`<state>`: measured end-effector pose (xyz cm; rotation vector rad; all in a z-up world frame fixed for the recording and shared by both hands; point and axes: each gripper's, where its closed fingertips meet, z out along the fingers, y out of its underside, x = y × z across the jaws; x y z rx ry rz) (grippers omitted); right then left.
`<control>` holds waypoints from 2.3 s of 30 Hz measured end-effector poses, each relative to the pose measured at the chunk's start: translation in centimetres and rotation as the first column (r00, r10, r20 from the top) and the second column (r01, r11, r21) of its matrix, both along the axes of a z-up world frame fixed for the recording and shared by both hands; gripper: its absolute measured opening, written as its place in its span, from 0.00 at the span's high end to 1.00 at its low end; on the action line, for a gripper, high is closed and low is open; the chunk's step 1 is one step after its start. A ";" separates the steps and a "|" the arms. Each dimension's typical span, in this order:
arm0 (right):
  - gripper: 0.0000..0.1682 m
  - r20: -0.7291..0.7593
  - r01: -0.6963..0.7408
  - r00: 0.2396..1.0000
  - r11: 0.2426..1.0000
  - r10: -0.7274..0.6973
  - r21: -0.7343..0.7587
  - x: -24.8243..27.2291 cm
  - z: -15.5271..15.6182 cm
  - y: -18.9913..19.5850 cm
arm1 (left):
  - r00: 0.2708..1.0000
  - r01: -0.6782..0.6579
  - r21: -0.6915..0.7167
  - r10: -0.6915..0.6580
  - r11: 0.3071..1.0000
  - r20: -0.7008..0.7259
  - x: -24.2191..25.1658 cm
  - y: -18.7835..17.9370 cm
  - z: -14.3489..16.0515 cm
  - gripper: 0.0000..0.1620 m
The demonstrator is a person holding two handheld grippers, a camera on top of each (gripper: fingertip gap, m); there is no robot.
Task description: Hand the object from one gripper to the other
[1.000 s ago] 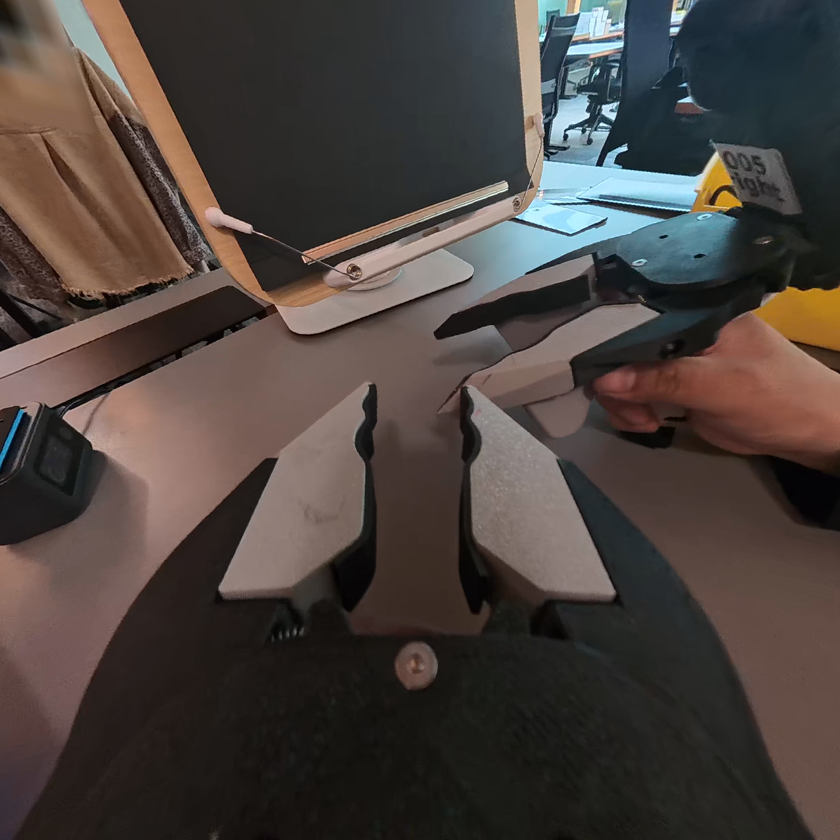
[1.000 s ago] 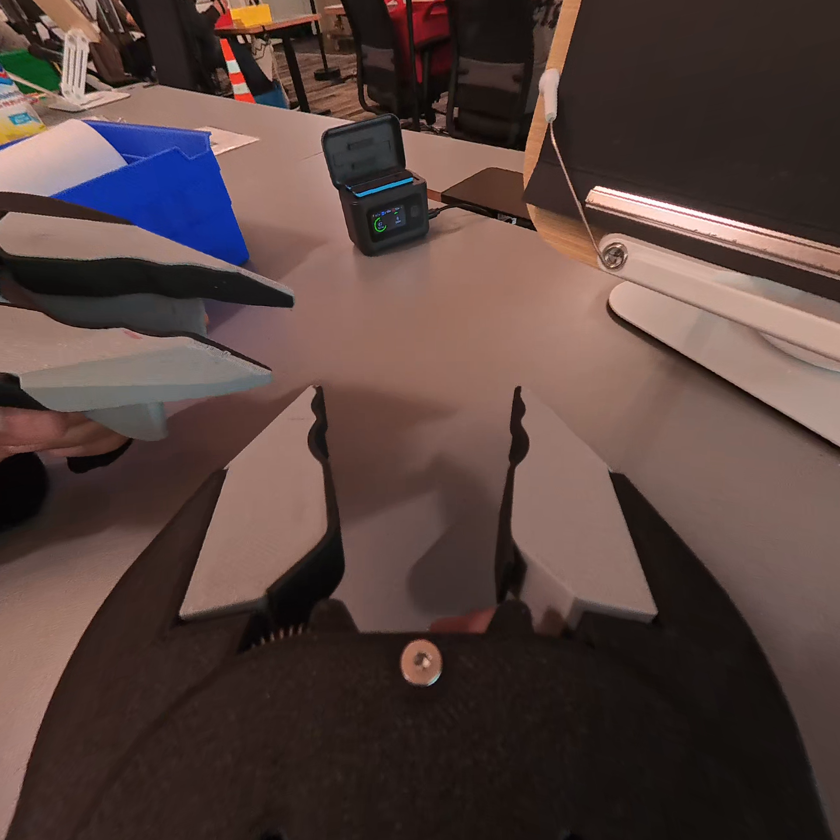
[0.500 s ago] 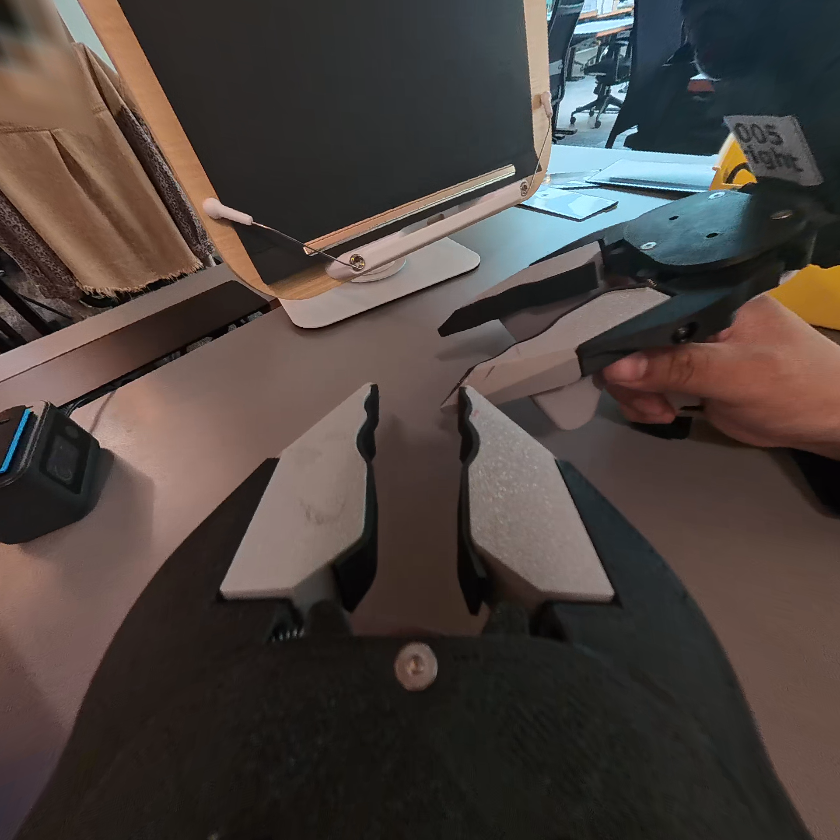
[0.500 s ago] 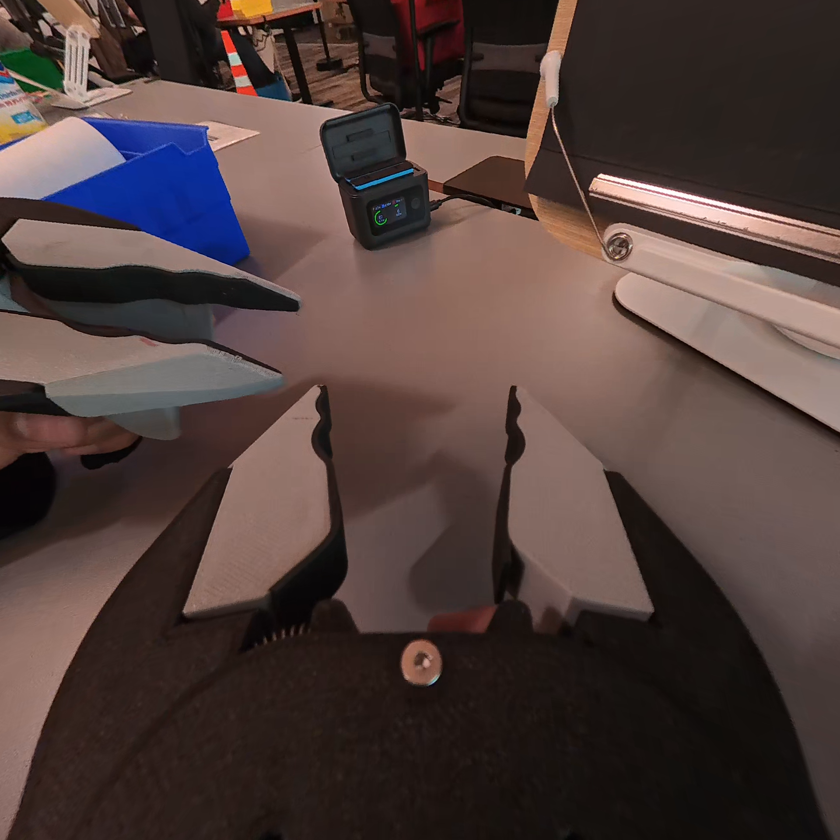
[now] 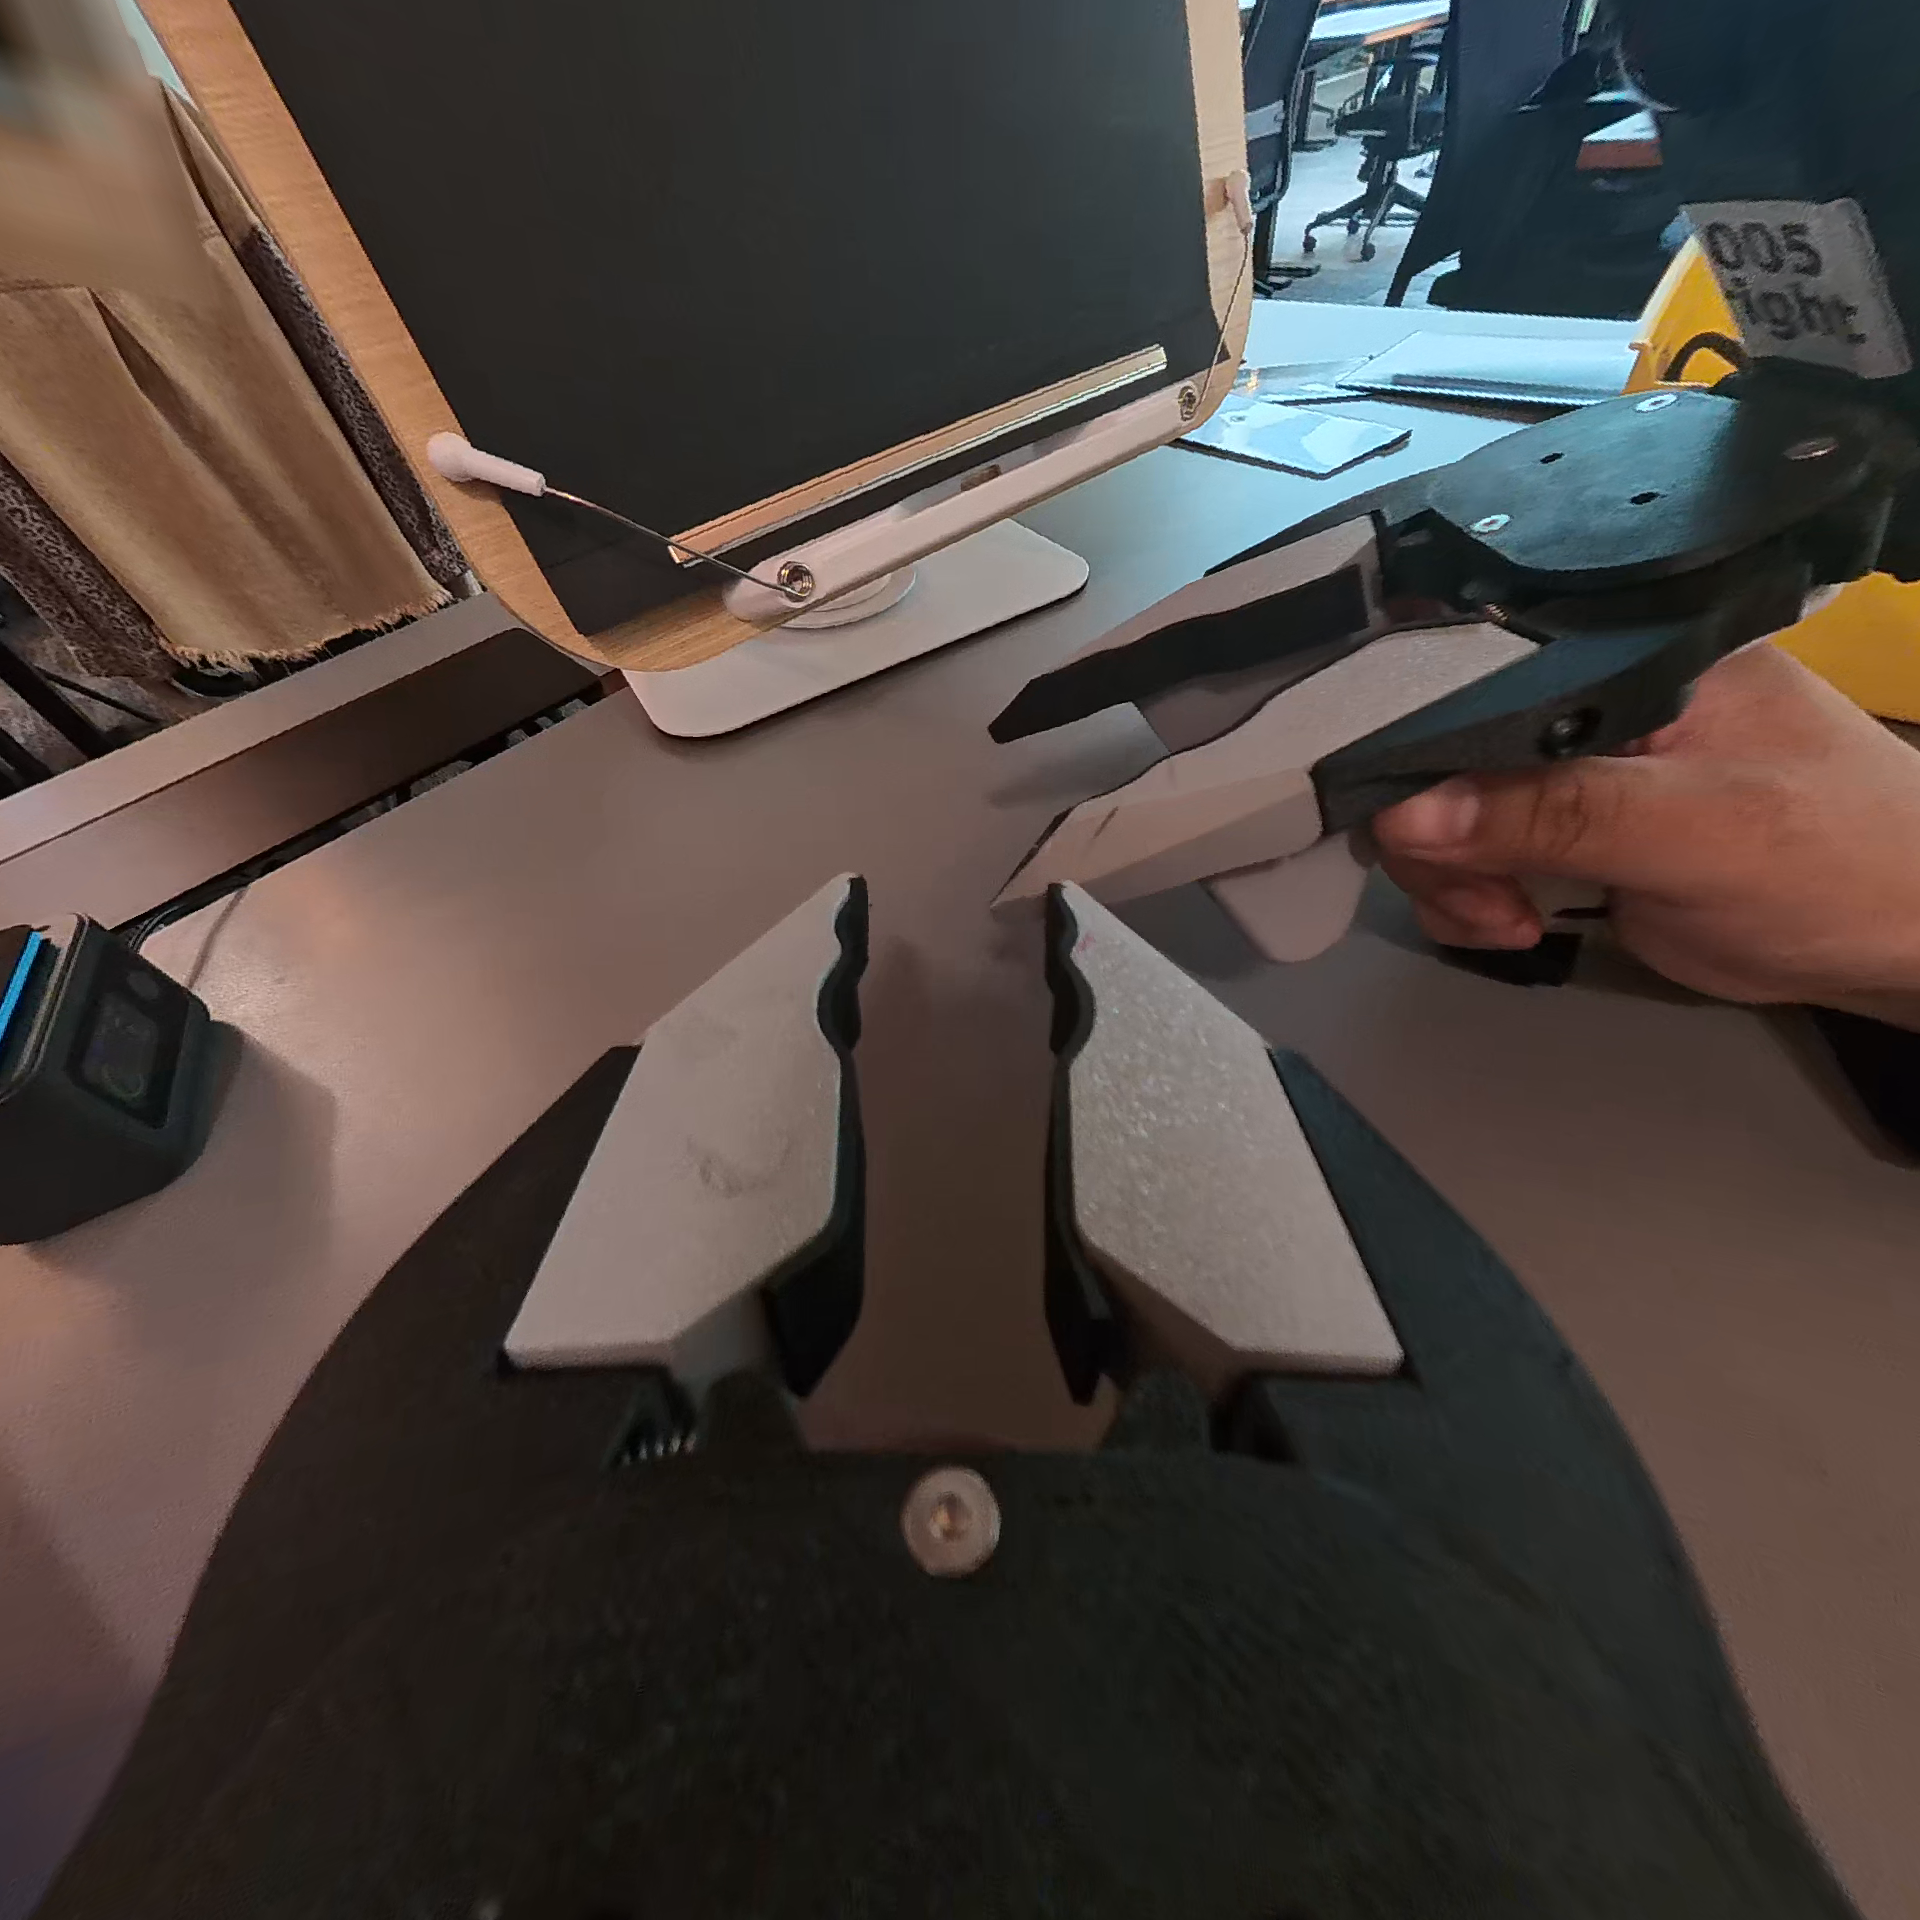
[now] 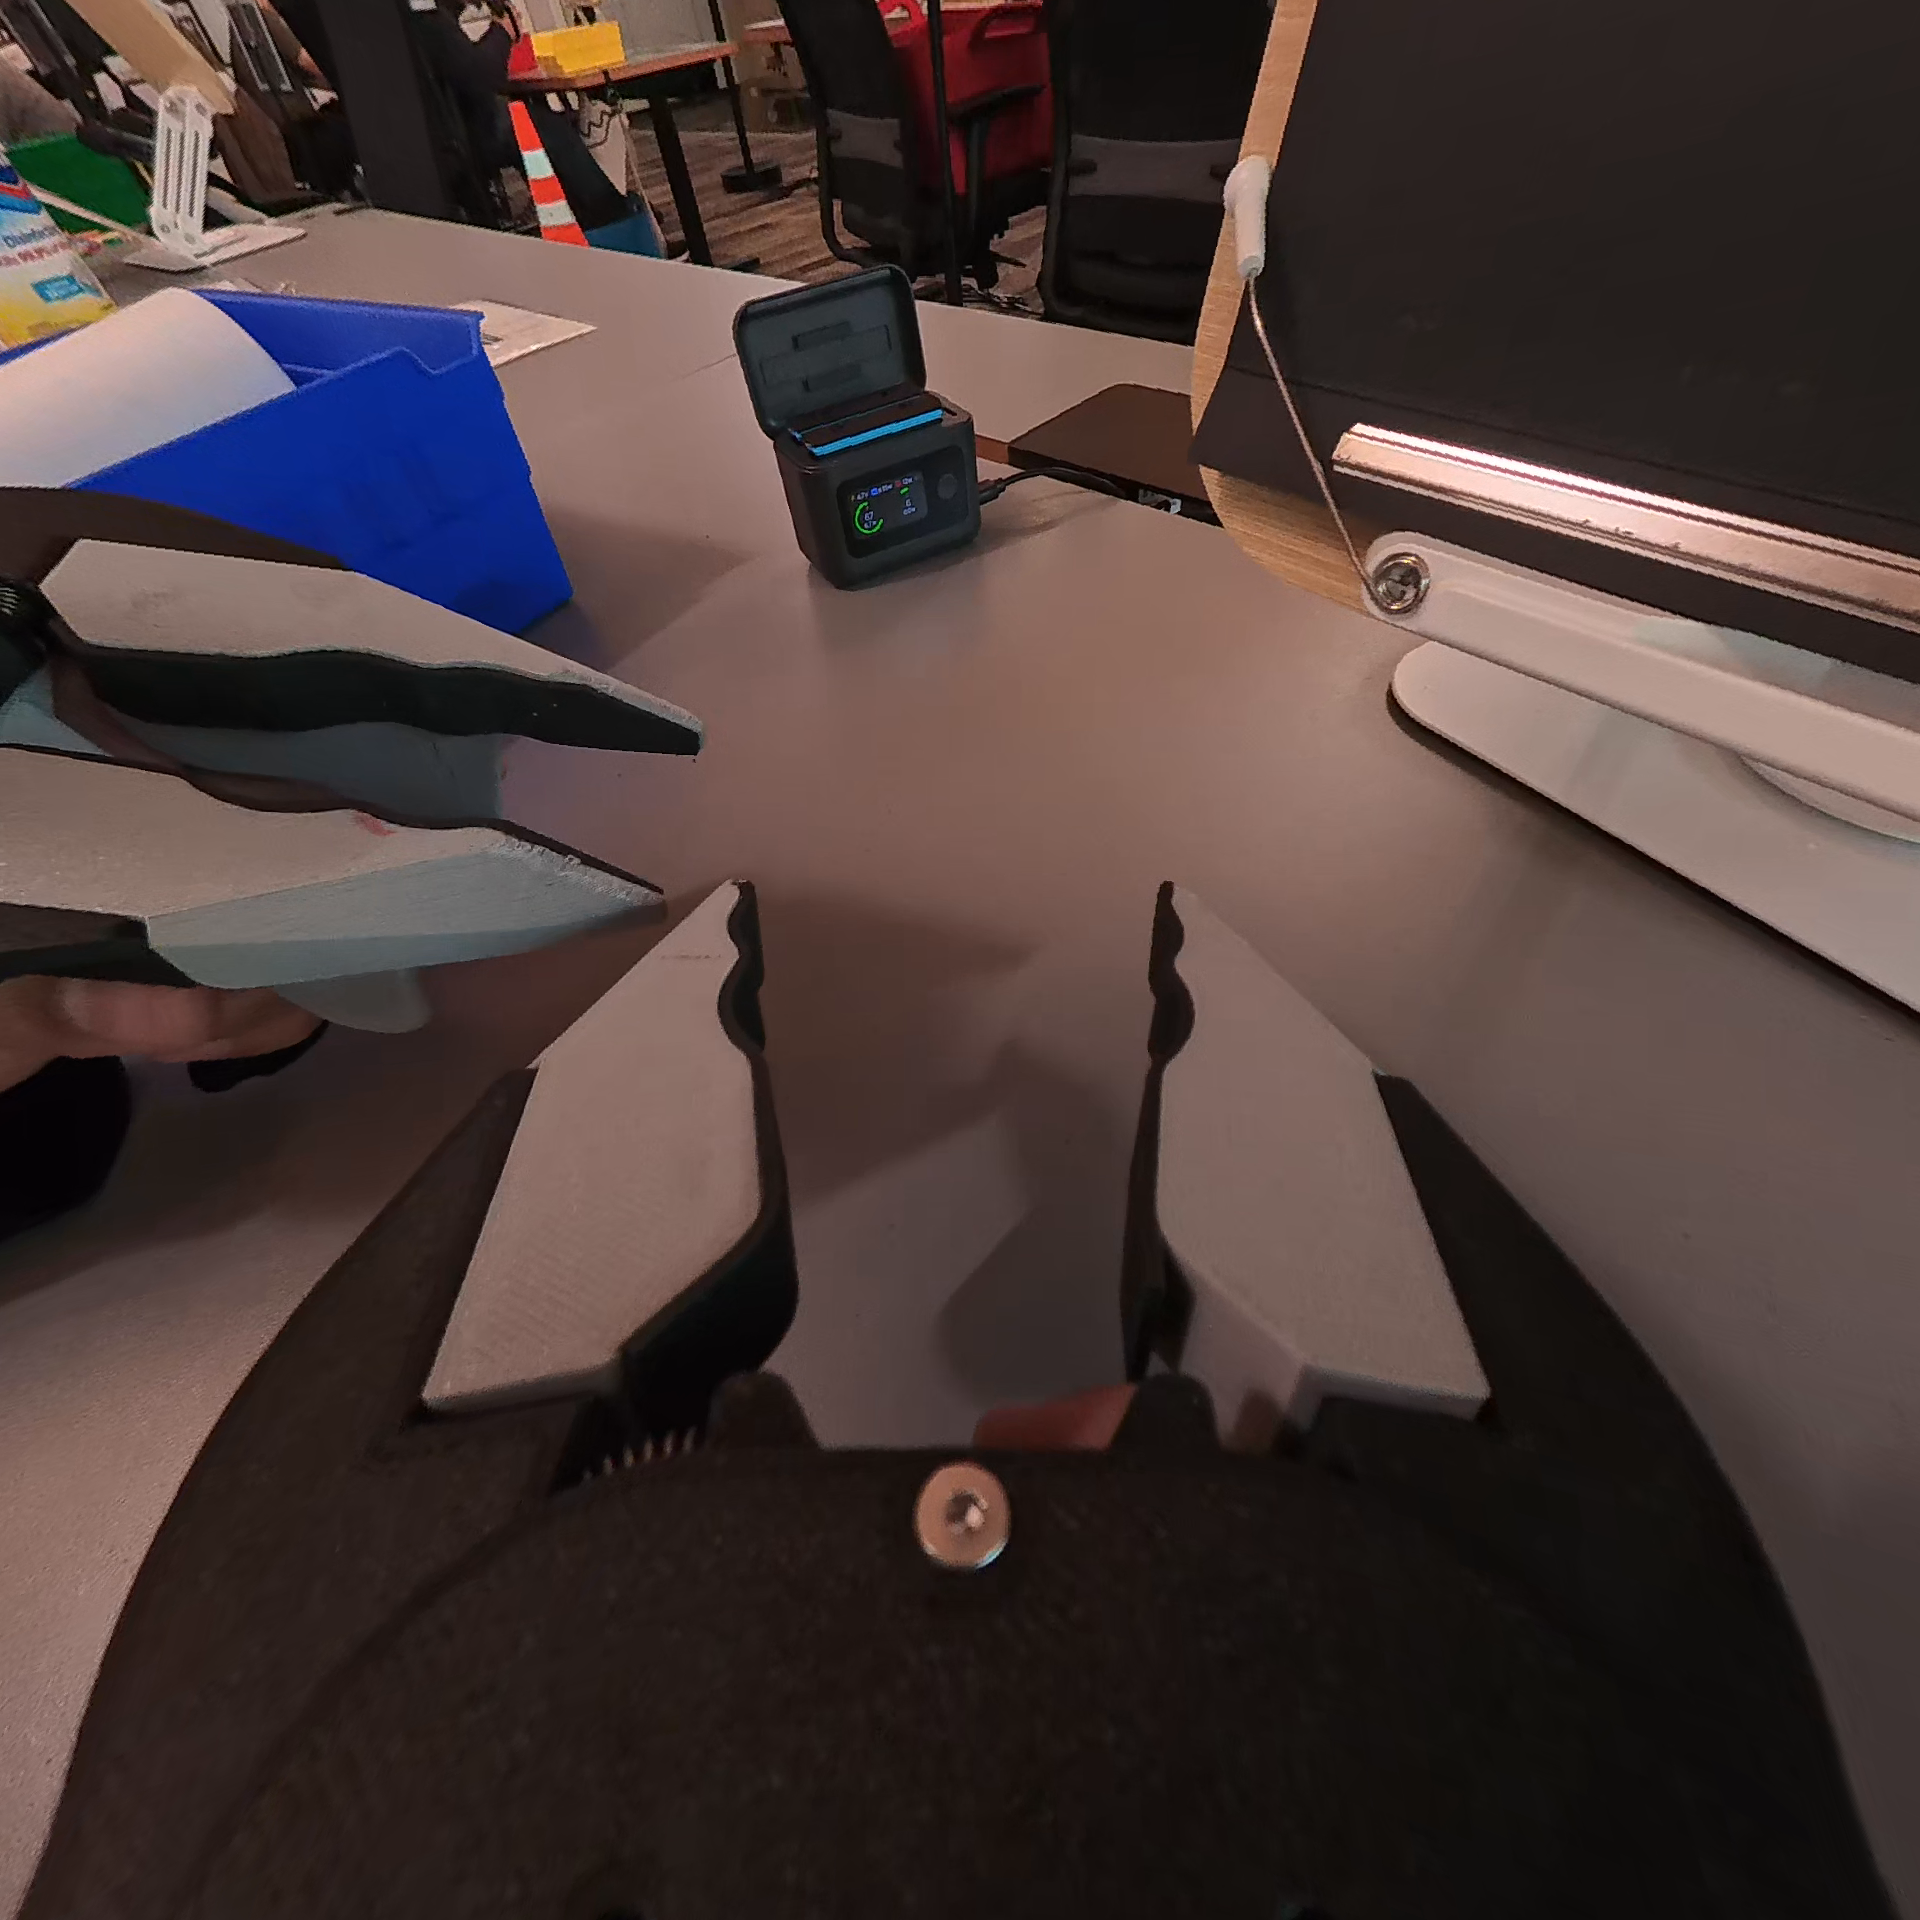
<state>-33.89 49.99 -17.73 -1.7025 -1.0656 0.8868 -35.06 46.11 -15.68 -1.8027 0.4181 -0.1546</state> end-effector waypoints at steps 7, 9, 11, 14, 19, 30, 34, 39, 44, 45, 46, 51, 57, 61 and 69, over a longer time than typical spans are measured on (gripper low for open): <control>0.58 -0.004 0.004 1.000 1.000 -0.004 0.009 0.0 0.1 0.0 | 1.000 -0.004 -0.003 0.004 1.000 0.005 -0.1 0.0 -0.1 0.81; 0.58 0.000 0.003 1.000 1.000 -0.003 0.008 0.0 0.0 0.0 | 1.000 -0.003 -0.005 0.003 1.000 0.006 -0.1 0.1 -0.1 0.81; 0.58 0.000 0.003 1.000 1.000 -0.003 0.006 0.0 0.0 0.0 | 1.000 -0.002 -0.007 0.002 1.000 0.003 -0.1 0.1 -0.2 0.80; 0.58 -0.005 0.005 1.000 1.000 -0.005 0.007 0.0 0.1 0.0 | 1.000 0.001 -0.010 -0.001 1.000 0.002 0.0 0.1 -0.3 0.80; 0.58 -0.008 0.006 1.000 1.000 -0.006 0.009 0.1 0.1 0.0 | 1.000 0.000 -0.012 0.000 1.000 0.005 0.0 0.1 -0.3 0.80; 0.58 -0.021 0.006 1.000 1.000 -0.006 0.009 0.2 0.3 0.0 | 1.000 -0.001 -0.019 0.002 1.000 0.004 -0.1 0.1 -0.6 0.80; 0.58 -0.026 0.004 1.000 1.000 -0.004 0.012 0.2 0.5 0.0 | 1.000 -0.004 -0.022 0.004 1.000 -0.005 -0.1 0.2 -0.7 0.80; 0.58 -0.031 0.004 1.000 1.000 -0.004 0.016 0.2 0.5 0.0 | 1.000 -0.014 0.000 0.014 1.000 -0.010 -0.3 0.2 -0.3 0.81; 0.58 -0.044 0.002 0.999 1.000 -0.002 0.013 0.2 0.7 0.0 | 1.000 -0.004 0.016 0.004 1.000 -0.010 0.0 -0.2 0.5 0.81; 0.58 -0.049 0.002 0.999 1.000 -0.001 0.011 0.2 0.8 0.0 | 1.000 -0.003 0.022 0.003 1.000 -0.007 0.1 -0.3 0.8 0.80; 0.58 -0.052 0.001 0.999 1.000 0.000 0.009 0.2 0.8 0.0 | 1.000 -0.005 0.031 0.005 1.000 0.000 0.2 -0.5 1.1 0.80; 0.58 -0.067 -0.001 0.998 1.000 0.001 -0.005 0.3 0.9 0.1 | 0.998 0.003 0.043 -0.006 0.999 0.064 0.8 -3.2 3.1 0.78; 0.58 -0.068 -0.006 0.998 1.000 0.007 0.003 0.2 1.0 0.0 | 0.997 0.012 0.032 -0.015 0.999 0.082 0.1 -8.9 6.2 0.74; 0.58 -0.074 -0.006 0.997 1.000 0.006 0.001 0.3 1.1 0.0 | 0.994 0.024 0.022 -0.026 0.999 0.108 -1.2 -13.3 8.7 0.71; 0.58 -0.096 -0.001 0.995 1.000 -0.001 -0.012 0.5 1.3 0.2 | 0.952 -0.304 -0.093 0.299 0.948 -0.063 -13.3 -18.4 8.4 0.63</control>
